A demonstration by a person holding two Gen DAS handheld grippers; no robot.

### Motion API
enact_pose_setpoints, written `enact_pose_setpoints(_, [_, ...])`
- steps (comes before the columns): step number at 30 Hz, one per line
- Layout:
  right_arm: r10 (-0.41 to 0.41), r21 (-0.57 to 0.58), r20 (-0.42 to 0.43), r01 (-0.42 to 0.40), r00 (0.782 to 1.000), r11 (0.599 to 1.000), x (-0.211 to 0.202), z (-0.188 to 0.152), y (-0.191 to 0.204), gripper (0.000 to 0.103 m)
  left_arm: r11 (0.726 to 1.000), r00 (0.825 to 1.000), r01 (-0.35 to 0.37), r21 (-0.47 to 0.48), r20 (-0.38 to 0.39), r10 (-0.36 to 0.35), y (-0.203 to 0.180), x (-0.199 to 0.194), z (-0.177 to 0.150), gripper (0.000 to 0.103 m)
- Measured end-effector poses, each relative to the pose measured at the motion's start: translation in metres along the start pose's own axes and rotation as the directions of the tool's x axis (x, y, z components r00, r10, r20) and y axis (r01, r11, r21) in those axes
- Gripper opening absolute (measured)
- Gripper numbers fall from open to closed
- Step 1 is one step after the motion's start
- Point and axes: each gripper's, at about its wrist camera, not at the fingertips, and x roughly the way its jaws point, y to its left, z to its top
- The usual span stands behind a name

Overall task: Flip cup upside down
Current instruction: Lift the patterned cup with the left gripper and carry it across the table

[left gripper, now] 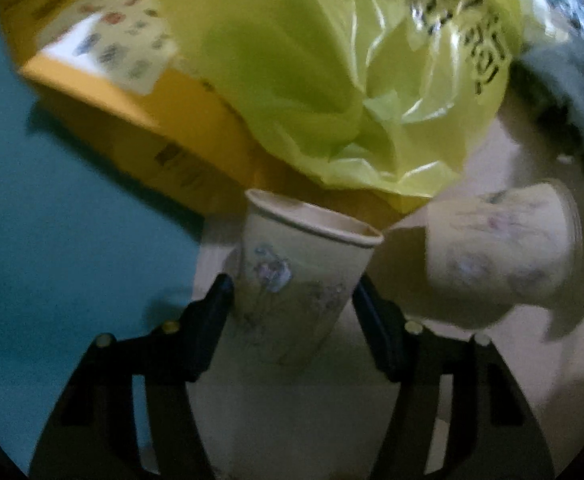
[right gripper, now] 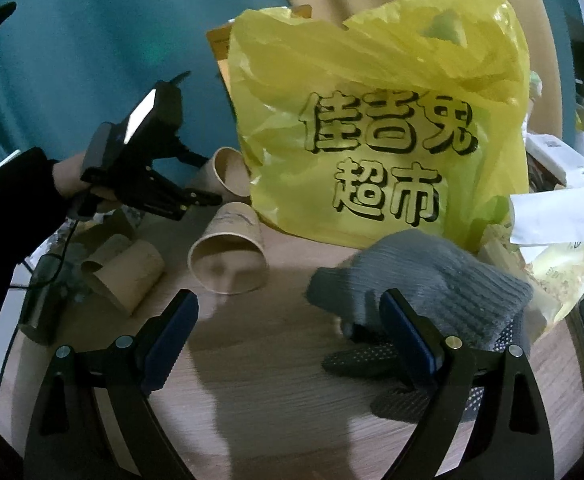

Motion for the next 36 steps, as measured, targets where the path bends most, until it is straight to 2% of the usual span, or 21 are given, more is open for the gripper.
enact_pose_setpoints(3, [0.007, -0.023, 0.001, -0.007, 1.0, 1.0, -0.005, -0.001, 0.008, 0.094, 0.999, 1.0, 0.005, -0.051, 0.018, -0.004, -0.008, -0.041, -0.026, 0.063])
enact_pose_setpoints(6, [0.008, -0.052, 0.001, -0.008, 1.0, 0.999, -0.011, -0.002, 0.015, 0.094, 0.989, 0.999, 0.031, -0.147, 0.039, -0.026, -0.025, -0.098, -0.047, 0.063])
enact_pose_setpoints(8, [0.016, -0.073, -0.001, -0.016, 1.0, 0.997, -0.017, -0.005, 0.022, 0.094, 0.984, 0.999, 0.027, -0.174, 0.041, -0.02, -0.035, -0.118, -0.056, 0.063])
enact_pose_setpoints(9, [0.021, -0.078, -0.004, -0.021, 1.0, 0.997, -0.019, -0.006, 0.024, 0.094, 0.982, 0.999, 0.023, -0.185, 0.041, -0.016, -0.06, -0.127, -0.037, 0.063])
enact_pose_setpoints(11, [0.038, -0.094, -0.012, -0.039, 0.999, 0.995, -0.026, -0.011, 0.03, 0.094, 0.973, 0.999, 0.036, -0.23, 0.038, -0.028, -0.082, -0.138, -0.041, 0.063])
enact_pose_setpoints(12, [0.046, -0.101, -0.016, -0.048, 0.999, 0.994, -0.031, -0.015, 0.033, 0.094, 0.969, 0.999, 0.044, -0.245, 0.038, -0.036, -0.084, -0.115, -0.01, 0.063])
enact_pose_setpoints(13, [0.055, -0.104, -0.021, -0.057, 0.998, 0.993, -0.035, -0.019, 0.035, 0.094, 0.96, 0.998, 0.054, -0.274, 0.041, -0.045, -0.101, -0.115, 0.0, 0.063])
enact_pose_setpoints(14, [0.063, -0.107, -0.027, -0.066, 0.998, 0.992, -0.038, -0.022, 0.036, 0.094, 0.955, 0.998, 0.065, -0.29, 0.039, -0.056, -0.111, -0.12, -0.005, 0.063])
enact_pose_setpoints(15, [0.073, -0.112, -0.032, -0.076, 0.997, 0.991, -0.043, -0.026, 0.037, 0.094, 0.95, 0.997, 0.074, -0.302, 0.032, -0.067, -0.126, -0.102, 0.011, 0.063])
enact_pose_setpoints(17, [0.087, -0.128, -0.046, -0.092, 0.995, 0.987, -0.052, -0.037, 0.041, 0.094, 0.94, 0.997, 0.082, -0.332, 0.017, -0.08, -0.158, -0.11, -0.005, 0.063])
enact_pose_setpoints(19, [0.099, -0.143, -0.065, -0.108, 0.993, 0.984, -0.061, -0.049, 0.044, 0.094, 0.928, 0.996, 0.083, -0.363, 0.0, -0.089, -0.182, -0.095, -0.008, 0.063])
enact_pose_setpoints(21, [0.112, -0.15, -0.089, -0.125, 0.99, 0.981, -0.066, -0.059, 0.045, 0.094, 0.913, 0.995, 0.081, -0.4, -0.018, -0.096, -0.202, -0.099, -0.02, 0.063])
enact_pose_setpoints(26, [0.132, -0.172, -0.155, -0.158, 0.979, 0.972, -0.075, -0.091, 0.049, 0.094, 0.881, 0.996, 0.034, -0.473, -0.054, -0.067, -0.249, -0.1, -0.038, 0.065])
enact_pose_setpoints(30, [0.149, -0.177, -0.185, -0.182, 0.971, 0.967, -0.076, -0.104, 0.05, 0.094, 0.873, 0.995, 0.014, -0.488, -0.076, -0.058, -0.27, -0.103, -0.046, 0.065])
enact_pose_setpoints(36, [0.173, -0.175, -0.189, -0.206, 0.967, 0.963, -0.073, -0.104, 0.052, 0.094, 0.881, 0.997, -0.008, -0.474, -0.073, -0.03, -0.282, -0.104, -0.039, 0.065])
